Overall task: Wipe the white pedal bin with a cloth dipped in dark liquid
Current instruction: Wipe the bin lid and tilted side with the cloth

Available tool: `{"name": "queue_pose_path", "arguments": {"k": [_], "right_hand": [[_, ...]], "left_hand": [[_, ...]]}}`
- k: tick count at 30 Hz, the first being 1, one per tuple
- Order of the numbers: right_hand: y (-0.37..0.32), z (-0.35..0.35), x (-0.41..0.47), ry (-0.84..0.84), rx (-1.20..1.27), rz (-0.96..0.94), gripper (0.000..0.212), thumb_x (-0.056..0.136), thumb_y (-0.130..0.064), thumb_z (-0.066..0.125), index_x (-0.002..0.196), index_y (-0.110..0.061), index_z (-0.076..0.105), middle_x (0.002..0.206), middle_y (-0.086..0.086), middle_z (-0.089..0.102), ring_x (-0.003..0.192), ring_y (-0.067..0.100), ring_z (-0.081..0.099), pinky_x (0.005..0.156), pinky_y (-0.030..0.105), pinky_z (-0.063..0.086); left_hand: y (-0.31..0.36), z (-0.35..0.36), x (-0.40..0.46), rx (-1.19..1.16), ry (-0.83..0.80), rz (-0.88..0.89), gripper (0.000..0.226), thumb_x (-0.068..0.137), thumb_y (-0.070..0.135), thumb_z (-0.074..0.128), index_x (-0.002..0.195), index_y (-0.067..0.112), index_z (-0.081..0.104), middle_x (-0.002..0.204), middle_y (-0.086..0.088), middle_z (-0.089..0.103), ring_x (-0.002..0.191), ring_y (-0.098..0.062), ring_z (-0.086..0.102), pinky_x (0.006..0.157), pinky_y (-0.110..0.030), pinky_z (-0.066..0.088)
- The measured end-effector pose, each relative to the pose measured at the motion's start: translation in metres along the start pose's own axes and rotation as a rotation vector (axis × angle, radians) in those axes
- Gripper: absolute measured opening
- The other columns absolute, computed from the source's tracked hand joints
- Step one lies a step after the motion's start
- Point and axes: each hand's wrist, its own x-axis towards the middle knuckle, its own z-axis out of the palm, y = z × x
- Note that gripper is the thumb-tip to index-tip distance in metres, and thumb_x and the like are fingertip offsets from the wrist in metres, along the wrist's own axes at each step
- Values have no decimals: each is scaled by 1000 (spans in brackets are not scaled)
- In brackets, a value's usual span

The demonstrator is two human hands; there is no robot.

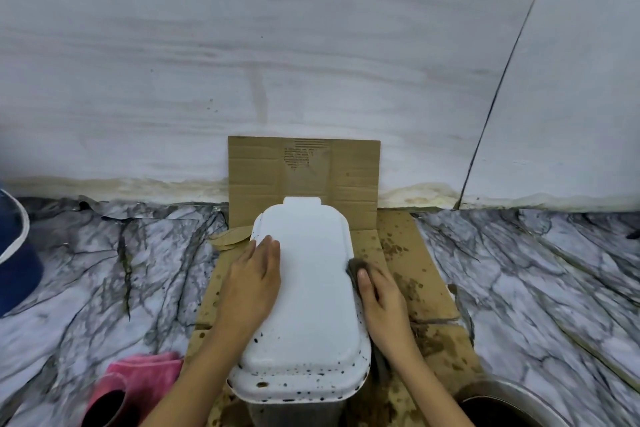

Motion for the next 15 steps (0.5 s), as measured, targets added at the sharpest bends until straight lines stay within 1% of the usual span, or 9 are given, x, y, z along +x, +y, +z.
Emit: {"name": "queue_pose_path", "arguments": {"k": [2,4,6,9,11,12,13,14,15], "right_hand": [[-3,6,24,-2,-42,18,28,101,-24,39,113,-14,62,115,-3,58,109,11,52,89,22,40],[-4,14,62,-13,-78,82,31,102,-23,37,114,-7,61,117,7,59,110,20,54,86,27,41],[-9,21,105,-48,-88,149,36,102,-23,35,116,-1,60,120,14,58,113,28,54,83,27,40],[-23,35,154,-193,-175,197,43,103,-30,31,122,-4,59,128,15,56,117,29,53,91,30,39],[-31,44,164,-249,-290,154,43,103,-32,30,120,-6,61,123,15,61,113,31,56,90,34,43],[-33,45,161,-265,-332,113,43,103,-32,30,122,-7,60,124,14,60,115,31,55,92,36,43],[-33,44,154,-292,-356,67,43,103,-32,29,128,-9,55,132,11,56,122,29,50,99,37,41],[-32,41,142,-325,-390,13,44,104,-33,28,137,-12,48,143,7,46,133,24,39,108,38,32],[-32,37,128,-357,-452,-54,46,104,-34,25,144,-15,38,152,1,33,143,17,24,116,38,19]], "left_hand": [[-1,0,1,22,-10,-3,53,101,45,26,144,18,41,151,2,38,143,-15,26,117,-33,20],[-2,0,2,42,-18,-4,53,100,45,25,144,19,40,151,2,37,143,-15,26,118,-35,21],[-2,2,3,49,-17,-11,53,100,45,25,144,19,40,151,2,37,143,-15,26,117,-35,21],[-3,2,5,50,-13,-13,53,100,46,25,144,20,40,151,2,38,142,-16,27,117,-37,23],[-4,0,5,32,-4,-22,53,100,46,25,144,20,41,150,3,38,142,-15,29,116,-37,24],[-5,0,5,17,6,-24,53,100,46,25,143,20,42,150,3,40,141,-15,30,116,-37,25],[-5,-1,5,1,17,-25,53,100,46,26,142,20,44,148,3,42,140,-15,32,115,-37,27],[-4,-1,4,-11,27,-23,53,100,46,26,141,20,46,147,3,44,139,-15,34,114,-37,29],[-3,-1,4,-15,33,-19,52,100,46,26,139,19,47,145,3,46,138,-16,36,113,-38,31]]}}
